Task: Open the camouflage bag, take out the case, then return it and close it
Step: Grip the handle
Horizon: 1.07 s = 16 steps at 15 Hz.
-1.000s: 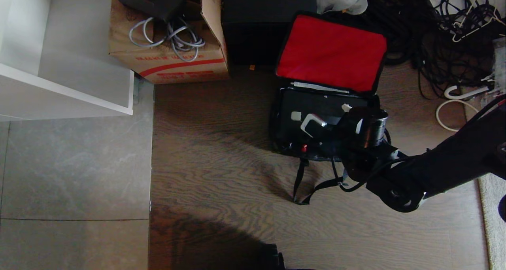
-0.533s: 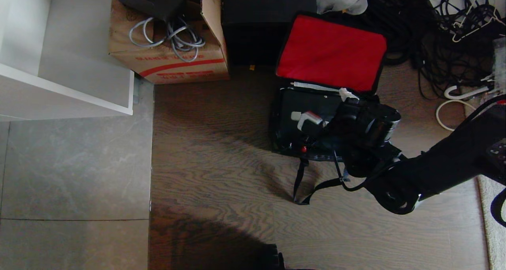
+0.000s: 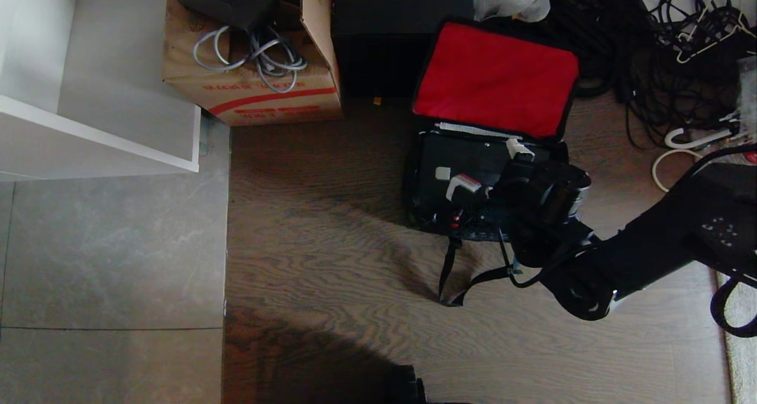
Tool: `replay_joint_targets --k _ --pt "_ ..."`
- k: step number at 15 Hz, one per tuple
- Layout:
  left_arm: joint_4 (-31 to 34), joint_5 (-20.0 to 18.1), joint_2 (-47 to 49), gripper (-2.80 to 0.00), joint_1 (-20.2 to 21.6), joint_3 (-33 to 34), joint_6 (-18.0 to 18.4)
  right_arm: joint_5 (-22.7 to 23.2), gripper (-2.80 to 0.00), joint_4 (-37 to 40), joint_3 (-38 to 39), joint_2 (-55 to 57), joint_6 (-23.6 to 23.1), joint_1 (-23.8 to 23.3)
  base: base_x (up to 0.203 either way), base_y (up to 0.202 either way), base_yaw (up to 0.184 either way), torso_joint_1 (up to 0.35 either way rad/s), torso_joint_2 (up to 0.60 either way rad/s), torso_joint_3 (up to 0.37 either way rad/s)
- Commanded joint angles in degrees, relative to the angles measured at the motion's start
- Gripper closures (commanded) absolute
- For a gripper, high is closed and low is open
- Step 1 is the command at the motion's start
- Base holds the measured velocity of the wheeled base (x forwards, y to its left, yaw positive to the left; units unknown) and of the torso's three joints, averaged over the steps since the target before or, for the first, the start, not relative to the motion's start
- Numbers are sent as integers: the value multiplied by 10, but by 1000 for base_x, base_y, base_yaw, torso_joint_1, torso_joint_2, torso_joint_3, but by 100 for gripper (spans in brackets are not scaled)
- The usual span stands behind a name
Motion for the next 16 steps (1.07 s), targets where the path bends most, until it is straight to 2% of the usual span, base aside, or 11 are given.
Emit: replay_joint_targets --k 1,6,16 --pt "0 1 0 0 -1 4 0 -1 -280 -26 -5 34 -5 -8 0 0 0 0 0 0" --pt "0 0 0 0 -1 4 0 -1 -280 -75 -35 60 -3 -21 0 0 0 0 0 0" --pt "0 1 0 0 0 4 0 -14 -280 -82 -157 75 -3 -35 0 0 0 0 0 0"
